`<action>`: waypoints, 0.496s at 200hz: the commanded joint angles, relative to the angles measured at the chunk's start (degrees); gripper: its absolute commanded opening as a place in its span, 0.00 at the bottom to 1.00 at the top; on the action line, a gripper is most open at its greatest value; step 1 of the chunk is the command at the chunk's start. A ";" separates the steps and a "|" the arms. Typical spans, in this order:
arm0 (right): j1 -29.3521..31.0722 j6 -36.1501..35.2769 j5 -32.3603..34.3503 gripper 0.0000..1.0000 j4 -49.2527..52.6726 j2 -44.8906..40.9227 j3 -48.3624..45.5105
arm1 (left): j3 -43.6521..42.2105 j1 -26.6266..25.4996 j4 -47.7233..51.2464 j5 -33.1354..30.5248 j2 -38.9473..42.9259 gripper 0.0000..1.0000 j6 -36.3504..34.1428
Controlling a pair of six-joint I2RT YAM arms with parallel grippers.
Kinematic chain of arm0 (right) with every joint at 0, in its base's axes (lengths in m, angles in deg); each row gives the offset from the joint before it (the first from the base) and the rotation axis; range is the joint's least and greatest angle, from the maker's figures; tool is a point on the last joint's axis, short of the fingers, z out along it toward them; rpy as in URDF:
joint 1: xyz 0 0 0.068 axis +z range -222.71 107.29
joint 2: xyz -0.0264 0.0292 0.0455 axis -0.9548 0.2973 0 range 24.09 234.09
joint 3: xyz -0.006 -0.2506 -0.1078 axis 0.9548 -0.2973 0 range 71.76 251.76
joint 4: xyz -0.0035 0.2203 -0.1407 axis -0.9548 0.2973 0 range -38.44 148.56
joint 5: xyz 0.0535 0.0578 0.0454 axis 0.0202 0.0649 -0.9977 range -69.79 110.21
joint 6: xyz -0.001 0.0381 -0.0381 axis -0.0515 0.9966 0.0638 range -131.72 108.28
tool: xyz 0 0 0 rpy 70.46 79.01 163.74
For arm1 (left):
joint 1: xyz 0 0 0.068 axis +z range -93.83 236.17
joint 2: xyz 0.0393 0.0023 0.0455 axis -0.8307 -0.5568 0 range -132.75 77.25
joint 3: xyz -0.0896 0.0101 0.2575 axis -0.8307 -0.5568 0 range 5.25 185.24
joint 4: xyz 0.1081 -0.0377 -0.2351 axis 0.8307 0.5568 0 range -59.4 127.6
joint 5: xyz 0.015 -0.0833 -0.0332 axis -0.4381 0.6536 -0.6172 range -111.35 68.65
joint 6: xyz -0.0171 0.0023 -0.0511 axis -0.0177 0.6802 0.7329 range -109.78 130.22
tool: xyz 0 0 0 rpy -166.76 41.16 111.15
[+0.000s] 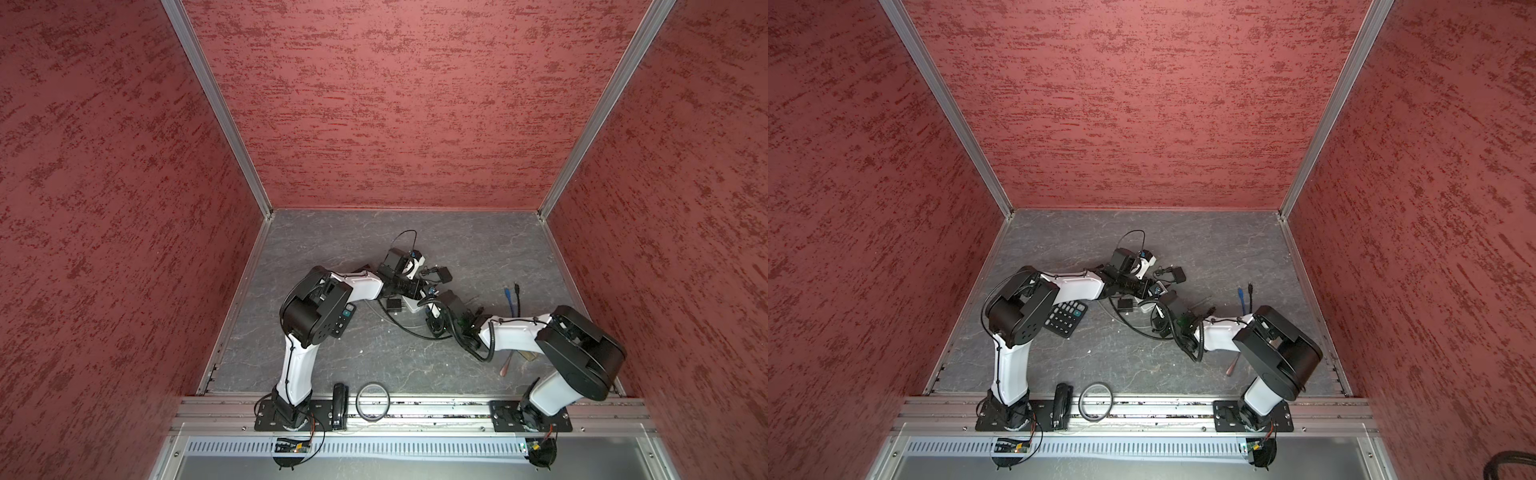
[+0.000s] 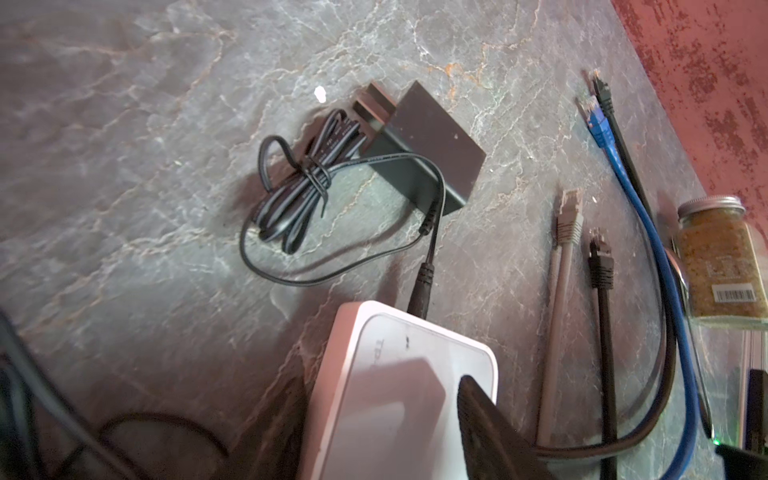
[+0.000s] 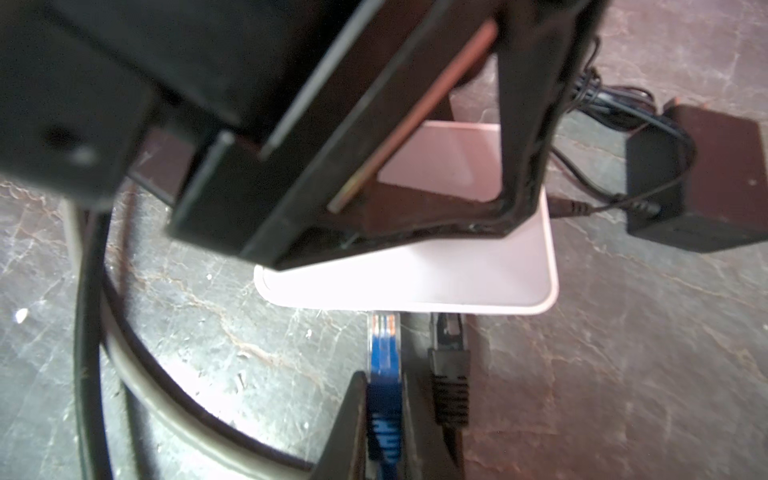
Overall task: Insert the plug into the switch port
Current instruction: 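Push the blue ethernet plug into the router's front port with the right gripper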
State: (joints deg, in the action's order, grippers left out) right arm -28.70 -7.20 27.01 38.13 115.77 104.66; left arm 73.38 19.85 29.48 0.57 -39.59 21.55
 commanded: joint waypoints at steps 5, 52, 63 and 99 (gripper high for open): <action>0.68 2.40 -1.20 0.03 -5.11 -1.89 -0.03 | -2.22 -1.16 8.92 -2.66 -1.90 0.60 4.31; 1.08 2.74 1.12 0.03 -6.48 -1.59 -0.41 | -2.35 -1.39 9.28 -3.08 -1.74 0.59 4.05; 1.04 2.74 2.05 0.03 -6.17 -1.41 -0.05 | -2.45 -1.43 9.14 -2.89 -1.69 0.60 3.64; 1.08 3.53 5.11 0.03 -7.03 -0.25 -0.04 | -2.99 -2.13 9.19 -2.40 -1.22 0.59 2.81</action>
State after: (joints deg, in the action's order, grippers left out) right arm -27.91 -5.70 28.48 36.12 115.38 104.25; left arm 73.38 19.09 29.52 -1.69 -39.37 23.91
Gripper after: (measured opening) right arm 0.142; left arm 0.595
